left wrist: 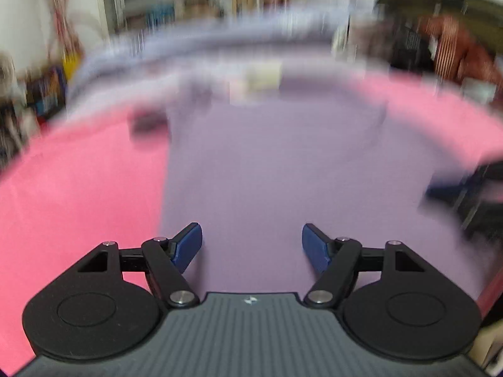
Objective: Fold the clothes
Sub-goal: 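Open both grippers and release the shirt hem, then reach the right gripper to the shirt sleeve and grasp it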
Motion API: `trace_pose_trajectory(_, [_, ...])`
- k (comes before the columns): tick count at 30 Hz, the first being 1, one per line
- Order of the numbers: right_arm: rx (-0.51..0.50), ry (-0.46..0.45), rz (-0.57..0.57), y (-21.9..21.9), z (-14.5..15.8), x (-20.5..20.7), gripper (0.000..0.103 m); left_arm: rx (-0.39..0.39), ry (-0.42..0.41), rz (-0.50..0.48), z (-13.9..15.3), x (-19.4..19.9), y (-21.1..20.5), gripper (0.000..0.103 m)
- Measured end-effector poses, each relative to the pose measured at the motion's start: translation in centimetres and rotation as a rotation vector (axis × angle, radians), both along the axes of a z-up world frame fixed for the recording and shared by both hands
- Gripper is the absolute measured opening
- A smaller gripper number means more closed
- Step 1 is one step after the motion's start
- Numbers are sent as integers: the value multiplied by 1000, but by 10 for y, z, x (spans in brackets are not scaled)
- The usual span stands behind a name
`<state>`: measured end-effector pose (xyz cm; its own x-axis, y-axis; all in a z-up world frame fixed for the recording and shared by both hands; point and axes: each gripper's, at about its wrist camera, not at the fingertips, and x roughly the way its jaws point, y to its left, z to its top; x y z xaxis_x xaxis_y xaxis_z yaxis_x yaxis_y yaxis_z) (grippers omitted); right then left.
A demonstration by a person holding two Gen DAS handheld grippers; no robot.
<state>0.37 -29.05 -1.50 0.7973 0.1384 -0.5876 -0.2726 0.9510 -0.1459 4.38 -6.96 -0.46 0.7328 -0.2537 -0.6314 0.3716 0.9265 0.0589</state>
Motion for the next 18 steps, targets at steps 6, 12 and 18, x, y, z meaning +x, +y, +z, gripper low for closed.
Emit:
trace_pose_trajectory(6, [106,64,-2,-17,21,4,21,-108,-133,15,-14,-35,25,77])
trace_pose_trajectory(12, [81,-95,-9,-22,48,28,49,-110,-128,44,-2,-31,27,79])
trace_pose_trajectory(18, [47,130,75,-27,14,68,51,-111,-187,-7,56,12,19,89])
